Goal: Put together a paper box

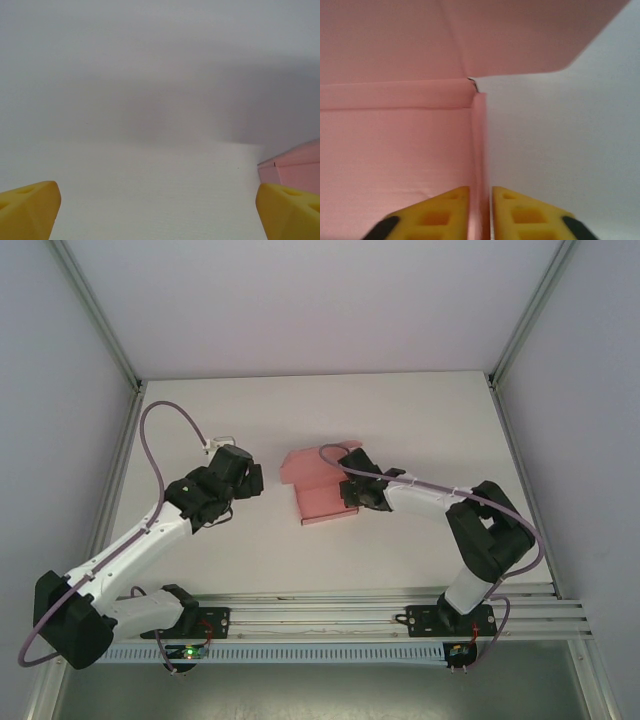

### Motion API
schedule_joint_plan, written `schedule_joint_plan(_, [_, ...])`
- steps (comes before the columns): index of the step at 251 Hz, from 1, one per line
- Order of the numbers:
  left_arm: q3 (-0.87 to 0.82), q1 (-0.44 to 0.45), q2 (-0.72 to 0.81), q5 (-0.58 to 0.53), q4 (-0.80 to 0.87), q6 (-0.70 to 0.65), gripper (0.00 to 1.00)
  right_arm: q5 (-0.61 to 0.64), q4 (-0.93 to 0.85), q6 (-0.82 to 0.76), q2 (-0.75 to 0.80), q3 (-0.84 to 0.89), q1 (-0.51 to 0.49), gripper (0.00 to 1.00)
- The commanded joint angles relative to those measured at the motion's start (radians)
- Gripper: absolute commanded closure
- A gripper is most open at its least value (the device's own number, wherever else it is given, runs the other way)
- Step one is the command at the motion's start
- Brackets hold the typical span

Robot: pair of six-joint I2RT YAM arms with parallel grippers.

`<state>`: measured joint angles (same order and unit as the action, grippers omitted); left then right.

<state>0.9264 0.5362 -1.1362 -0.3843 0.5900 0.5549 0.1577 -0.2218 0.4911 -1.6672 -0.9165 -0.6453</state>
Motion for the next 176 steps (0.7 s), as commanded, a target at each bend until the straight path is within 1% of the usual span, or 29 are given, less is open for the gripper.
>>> schedule_joint_plan(1, [0.014,0.000,-0.011,0.050,-0.032,0.004,0.00,0.067,0.084,0.236,0.026,0.044,-0.026,0.78])
schedule_joint_plan(11, [0.010,0.000,-0.011,0.072,-0.051,-0.008,0.00,0.068,0.091,0.259,0.031,0.053,-0.034,0.79])
schedule_joint_plan(20, [0.005,-0.001,-0.010,0.102,-0.070,-0.023,0.00,0.063,0.105,0.273,0.037,0.065,-0.040,0.81])
schedule_joint_plan(33, [-0.002,-0.001,-0.016,0.149,-0.098,-0.052,0.00,0.052,0.120,0.277,0.049,0.076,-0.047,0.82])
schedule_joint_plan(40, [-0.007,0.000,-0.020,0.175,-0.115,-0.066,0.00,0.056,0.122,0.279,0.058,0.081,-0.052,0.80])
schedule_joint_plan(52, [-0.012,0.000,-0.030,0.230,-0.139,-0.096,0.00,0.073,0.116,0.274,0.077,0.084,-0.059,0.73])
schedule_joint_plan(65, [-0.018,0.001,-0.043,0.275,-0.166,-0.124,0.00,0.101,0.107,0.267,0.105,0.094,-0.062,0.73])
schedule_joint_plan(89, [-0.019,0.000,-0.070,0.325,-0.194,-0.173,0.00,0.160,0.079,0.246,0.169,0.116,-0.060,0.65])
schedule_joint_plan(100, [-0.017,0.000,-0.085,0.340,-0.198,-0.204,0.00,0.196,0.072,0.225,0.204,0.132,-0.057,0.64])
schedule_joint_plan(110, [-0.012,0.000,-0.099,0.346,-0.199,-0.232,0.00,0.221,0.082,0.172,0.233,0.146,-0.050,0.58])
schedule_joint_plan(122, [-0.003,0.002,-0.115,0.363,-0.195,-0.280,0.00,0.213,0.094,0.078,0.267,0.160,-0.033,0.46])
schedule_joint_plan(145, [-0.011,-0.002,-0.141,0.389,-0.245,-0.375,0.00,0.100,0.137,-0.159,0.340,0.171,0.015,0.21])
schedule_joint_plan(156, [0.000,-0.005,-0.158,0.408,-0.254,-0.403,0.00,0.016,0.178,-0.303,0.376,0.183,0.037,0.03])
schedule_joint_plan(176, [0.035,-0.024,-0.199,0.459,-0.254,-0.454,0.00,-0.137,0.227,-0.554,0.410,0.190,0.084,0.02])
